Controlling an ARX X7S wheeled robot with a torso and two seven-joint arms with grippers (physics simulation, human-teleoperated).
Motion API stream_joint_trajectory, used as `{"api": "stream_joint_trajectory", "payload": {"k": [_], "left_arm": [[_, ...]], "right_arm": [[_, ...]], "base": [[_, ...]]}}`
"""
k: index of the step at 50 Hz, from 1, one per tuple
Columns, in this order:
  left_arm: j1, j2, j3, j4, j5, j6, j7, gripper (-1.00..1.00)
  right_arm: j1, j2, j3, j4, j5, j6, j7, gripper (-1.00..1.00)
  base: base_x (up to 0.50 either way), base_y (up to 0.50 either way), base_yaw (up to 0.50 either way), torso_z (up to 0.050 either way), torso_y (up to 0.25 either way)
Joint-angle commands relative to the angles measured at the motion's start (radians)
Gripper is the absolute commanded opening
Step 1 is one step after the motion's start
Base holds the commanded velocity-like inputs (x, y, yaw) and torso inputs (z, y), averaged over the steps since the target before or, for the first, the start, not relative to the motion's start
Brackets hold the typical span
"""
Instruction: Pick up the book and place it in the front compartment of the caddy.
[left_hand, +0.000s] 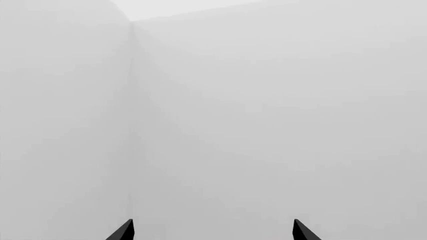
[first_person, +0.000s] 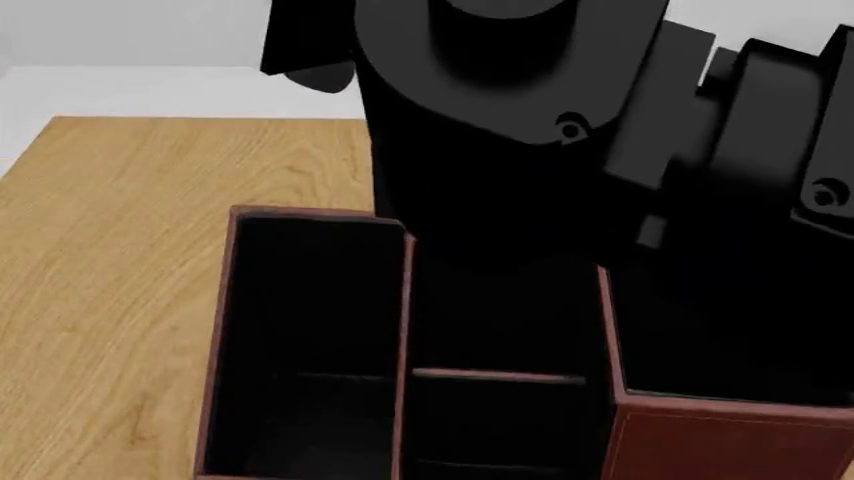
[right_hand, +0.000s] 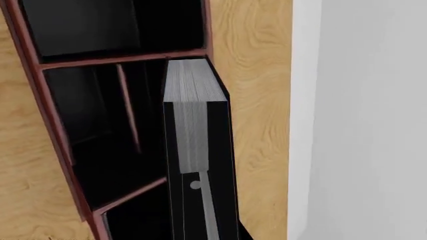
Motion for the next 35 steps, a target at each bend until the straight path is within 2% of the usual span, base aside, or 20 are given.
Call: {"api": "stream_joint_trajectory", "payload": {"k": [1,18,35], "left_arm": [[0.0,-0.003,0.0,0.0,0.001,0.0,0.0,1.0],[-0.016,-0.007,0.024,0.0,0.007,0.005,0.0,1.0],[-0.129,-0.012,0.148,0.0,0.017,0.027,0.0,1.0]], "right_arm": [[-0.021,-0.006,-0.034,0.05,-0.06,-0.046,0.037,-1.0],[-0.06,-0.014,-0.043,0.09,-0.07,-0.063,0.072,-1.0],[-0.159,-0.035,-0.014,0.136,-0.071,-0.083,0.142,-1.0]], "base": [[0.0,0.0,0.0,0.0,0.0],[0.0,0.0,0.0,0.0,0.001],[0.0,0.0,0.0,0.0,0.001]]}}
